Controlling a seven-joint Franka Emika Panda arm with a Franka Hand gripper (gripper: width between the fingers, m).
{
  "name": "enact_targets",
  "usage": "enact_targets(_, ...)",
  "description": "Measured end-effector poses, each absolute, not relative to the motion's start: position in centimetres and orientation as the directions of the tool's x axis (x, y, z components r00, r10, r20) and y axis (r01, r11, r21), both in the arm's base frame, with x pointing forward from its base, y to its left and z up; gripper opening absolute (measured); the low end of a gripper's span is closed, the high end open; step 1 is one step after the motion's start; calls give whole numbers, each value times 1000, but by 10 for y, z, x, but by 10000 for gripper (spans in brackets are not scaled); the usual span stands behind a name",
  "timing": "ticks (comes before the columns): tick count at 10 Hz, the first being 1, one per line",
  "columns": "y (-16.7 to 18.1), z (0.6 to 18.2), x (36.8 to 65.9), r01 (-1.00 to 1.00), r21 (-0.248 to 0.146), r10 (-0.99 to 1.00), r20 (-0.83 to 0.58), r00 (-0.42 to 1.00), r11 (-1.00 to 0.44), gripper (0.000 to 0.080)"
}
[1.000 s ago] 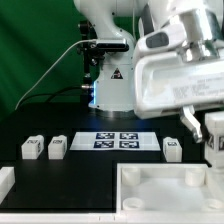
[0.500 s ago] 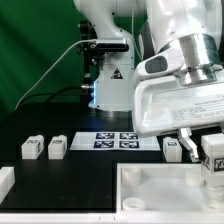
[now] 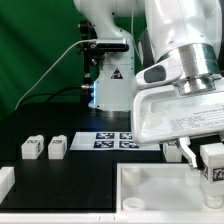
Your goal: Assemble one leg
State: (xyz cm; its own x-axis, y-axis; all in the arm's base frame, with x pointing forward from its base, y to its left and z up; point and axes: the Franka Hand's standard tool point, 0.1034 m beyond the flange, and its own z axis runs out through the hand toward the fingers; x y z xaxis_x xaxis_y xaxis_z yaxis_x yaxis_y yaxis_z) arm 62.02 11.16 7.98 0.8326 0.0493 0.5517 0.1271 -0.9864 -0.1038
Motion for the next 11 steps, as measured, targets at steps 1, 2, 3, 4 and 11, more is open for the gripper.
enact_targets(1,109,77,621,125,-103,49,549,835,-987,291)
enact_targets(2,110,74,621,125,-104,48,548,835,-987,291)
enact_targets(3,110,71,620,126,-104,49,549,835,-987,291)
enact_targets(4,113,70,620,127,-103,48,562,825,-986,291)
enact_targets(11,117,63,616,59,-79,6,552,834,-995,291)
